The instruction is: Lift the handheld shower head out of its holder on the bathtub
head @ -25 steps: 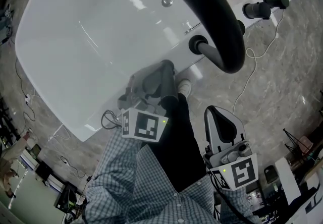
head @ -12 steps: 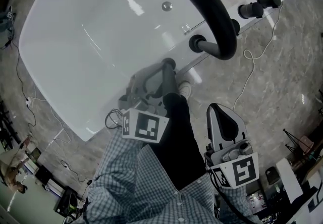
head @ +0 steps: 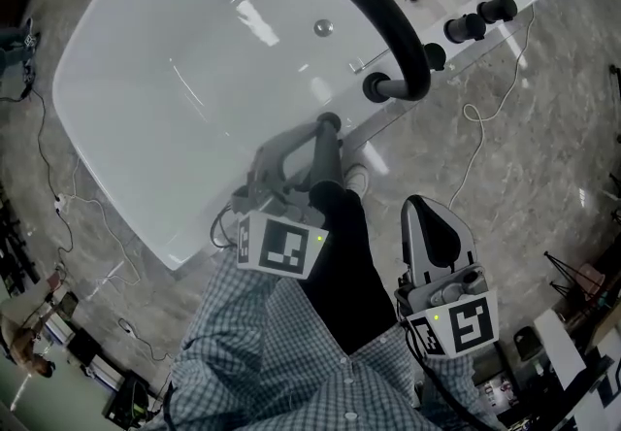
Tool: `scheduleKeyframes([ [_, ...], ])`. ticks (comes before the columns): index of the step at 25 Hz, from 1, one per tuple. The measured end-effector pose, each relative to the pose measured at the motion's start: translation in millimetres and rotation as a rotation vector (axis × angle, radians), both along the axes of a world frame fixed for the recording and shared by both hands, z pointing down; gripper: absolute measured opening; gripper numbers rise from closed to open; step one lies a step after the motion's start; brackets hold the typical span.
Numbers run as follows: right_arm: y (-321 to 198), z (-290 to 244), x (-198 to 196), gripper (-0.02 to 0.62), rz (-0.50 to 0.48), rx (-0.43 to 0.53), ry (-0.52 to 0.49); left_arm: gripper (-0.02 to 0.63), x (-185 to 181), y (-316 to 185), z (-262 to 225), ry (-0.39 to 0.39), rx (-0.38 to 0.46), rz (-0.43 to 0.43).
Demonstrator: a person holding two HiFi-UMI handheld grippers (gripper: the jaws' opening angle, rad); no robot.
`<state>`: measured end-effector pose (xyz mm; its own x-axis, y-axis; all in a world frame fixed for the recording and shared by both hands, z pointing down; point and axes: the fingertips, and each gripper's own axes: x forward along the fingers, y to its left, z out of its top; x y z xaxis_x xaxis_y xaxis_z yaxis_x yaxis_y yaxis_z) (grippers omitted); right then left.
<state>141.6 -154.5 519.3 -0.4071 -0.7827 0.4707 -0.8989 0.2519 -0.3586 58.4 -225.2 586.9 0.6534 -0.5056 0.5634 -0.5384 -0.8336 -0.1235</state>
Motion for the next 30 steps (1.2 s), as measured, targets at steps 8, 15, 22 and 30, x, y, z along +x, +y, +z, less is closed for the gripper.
scheduleKeyframes([
  [8, 2.7, -41.5, 11.0, 0.018, 0.049, 0.034, 0.023, 0.124, 5.8, -1.1, -49.0, 0.018, 0.035, 0.013],
  [15, 5.0, -81.2, 21.2, 0.018, 0.087, 0.073, 0.040, 0.124, 5.3, 1.5, -93.3, 0.050, 0.048, -0.001],
  [22, 3.8, -120.9, 27.3, 0.018, 0.115, 0.124, 0.051, 0.124, 0.6, 2.6, -140.1, 0.064, 0.086, -0.006],
  [30, -7.5, -166.0, 30.1, 0.018, 0.129, 0.200, 0.064, 0.124, 0.0, 3.1, -188.7, 0.085, 0.124, -0.004],
])
